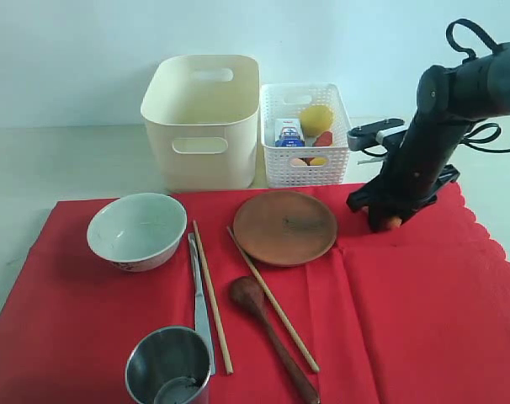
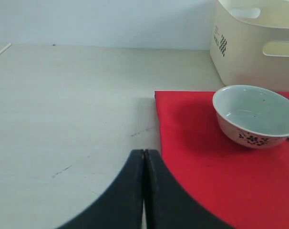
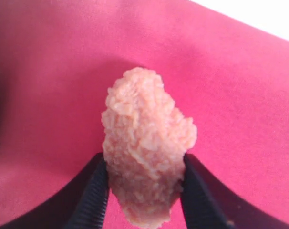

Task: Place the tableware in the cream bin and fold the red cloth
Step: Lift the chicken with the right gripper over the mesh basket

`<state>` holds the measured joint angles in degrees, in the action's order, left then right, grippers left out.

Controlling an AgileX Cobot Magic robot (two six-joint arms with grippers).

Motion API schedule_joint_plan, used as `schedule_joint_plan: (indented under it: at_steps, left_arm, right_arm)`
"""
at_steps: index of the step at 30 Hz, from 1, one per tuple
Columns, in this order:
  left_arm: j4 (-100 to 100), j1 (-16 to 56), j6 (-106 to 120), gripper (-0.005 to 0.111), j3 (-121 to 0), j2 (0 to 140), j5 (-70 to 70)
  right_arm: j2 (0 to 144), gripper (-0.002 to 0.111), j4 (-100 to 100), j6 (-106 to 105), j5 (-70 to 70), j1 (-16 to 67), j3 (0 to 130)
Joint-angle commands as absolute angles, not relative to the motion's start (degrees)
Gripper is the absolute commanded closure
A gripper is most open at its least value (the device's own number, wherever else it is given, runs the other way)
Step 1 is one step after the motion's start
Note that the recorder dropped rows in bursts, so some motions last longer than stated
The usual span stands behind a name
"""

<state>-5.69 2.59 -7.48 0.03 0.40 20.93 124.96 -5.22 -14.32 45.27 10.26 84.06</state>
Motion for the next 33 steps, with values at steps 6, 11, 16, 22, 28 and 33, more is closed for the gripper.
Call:
schedule_joint_plan:
  at_steps: [6, 11, 16, 22, 28, 33]
  left_arm:
    - [-5.58, 2.56, -7.45, 0.107, 0.00, 0.00, 20.45]
    - [-5.58, 2.56, -7.45, 0.107, 0.00, 0.00, 20.45]
    - [-5.58, 2.56, -7.45, 0.107, 0.00, 0.00, 20.45]
    - [-5.58, 2.56, -7.45, 0.107, 0.00, 0.00, 20.45]
    - [-5.58, 2.56, -7.45, 0.107, 0.00, 0.00, 20.45]
    - [-5.58, 2.56, -7.45, 0.107, 0.00, 0.00, 20.45]
  right_arm:
    - [116.57, 0.108, -8.36, -14.69, 48.94, 10.02, 84.53]
    - [108.59, 0.108, -14.17, -15.40, 48.61, 10.02, 84.53]
    - [101.96, 0.108, -22.22, -20.96, 48.20, 10.02, 84.53]
    - [101.46, 0.108, -31.16, -27.14, 43.38, 10.02, 84.53]
    - [107.71, 0.108, -31.05, -27.27, 38.26, 10.02, 88.03]
    - [114.70, 0.108, -31.05, -27.27, 38.61, 10.02, 93.97]
